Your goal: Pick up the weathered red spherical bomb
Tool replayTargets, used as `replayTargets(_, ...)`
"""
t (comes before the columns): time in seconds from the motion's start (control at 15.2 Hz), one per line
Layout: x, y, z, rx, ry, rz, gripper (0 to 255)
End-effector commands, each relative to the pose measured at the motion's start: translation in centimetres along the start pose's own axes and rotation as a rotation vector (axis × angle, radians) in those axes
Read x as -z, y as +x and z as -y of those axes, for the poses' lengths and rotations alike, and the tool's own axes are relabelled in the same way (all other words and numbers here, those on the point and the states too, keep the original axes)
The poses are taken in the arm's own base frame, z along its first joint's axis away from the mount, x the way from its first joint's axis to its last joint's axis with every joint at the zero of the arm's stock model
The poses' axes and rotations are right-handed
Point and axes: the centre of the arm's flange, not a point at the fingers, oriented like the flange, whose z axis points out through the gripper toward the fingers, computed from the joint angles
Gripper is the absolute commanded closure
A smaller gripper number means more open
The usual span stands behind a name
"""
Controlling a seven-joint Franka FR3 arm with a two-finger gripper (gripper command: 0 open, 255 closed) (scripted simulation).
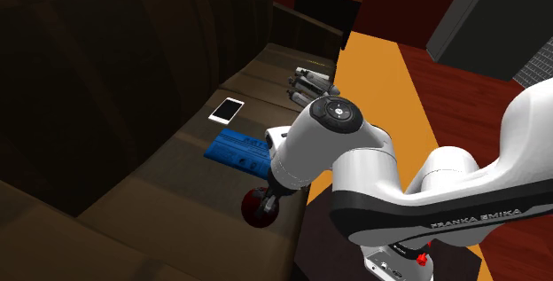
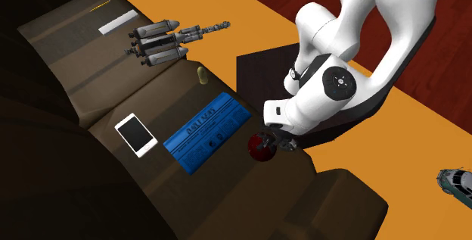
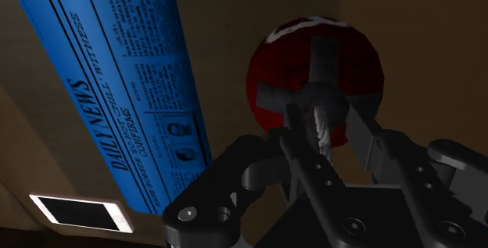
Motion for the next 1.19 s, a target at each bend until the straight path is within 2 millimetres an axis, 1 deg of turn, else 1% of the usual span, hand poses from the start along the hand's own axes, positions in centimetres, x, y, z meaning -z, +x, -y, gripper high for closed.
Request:
replayTargets(0.0, -0.1, 0.0, 0.0, 0.000, 0.000, 0.000, 255)
replayTargets(0.46, 0.0, 0.0, 0.0, 0.000, 0.000, 0.000, 255)
replayTargets(1.12, 5.1, 1.1, -0.6, 0.000, 0.000, 0.000, 255)
